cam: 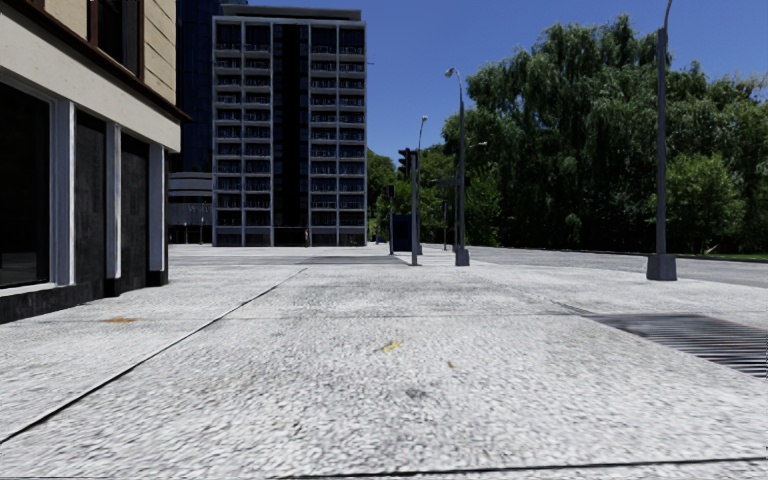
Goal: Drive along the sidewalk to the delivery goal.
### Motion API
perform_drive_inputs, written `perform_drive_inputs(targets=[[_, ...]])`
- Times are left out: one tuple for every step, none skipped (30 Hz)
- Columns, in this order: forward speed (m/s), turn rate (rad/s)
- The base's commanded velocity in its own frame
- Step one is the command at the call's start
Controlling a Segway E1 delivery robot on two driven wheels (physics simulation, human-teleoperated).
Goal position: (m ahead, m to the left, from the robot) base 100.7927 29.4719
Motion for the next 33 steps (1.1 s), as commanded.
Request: perform_drive_inputs(targets=[[1.96,0.0],[1.96,0.0],[1.96,0.0],[1.95,0.0],[1.95,0.0],[1.94,0.0],[1.94,0.0],[1.94,0.0],[1.94,0.0],[1.93,0.0],[1.93,0.0],[1.93,0.0],[1.92,0.0],[1.92,0.0],[1.92,0.0],[1.91,0.0],[1.91,0.0],[1.91,0.0],[1.91,0.0],[1.91,0.0],[1.91,0.0],[1.91,0.0],[1.91,0.0],[1.91,0.0],[1.91,0.0],[1.91,0.0],[1.91,0.0],[1.91,0.0],[1.91,0.0],[1.91,0.0],[1.91,0.0],[1.91,0.0],[1.91,0.0]])
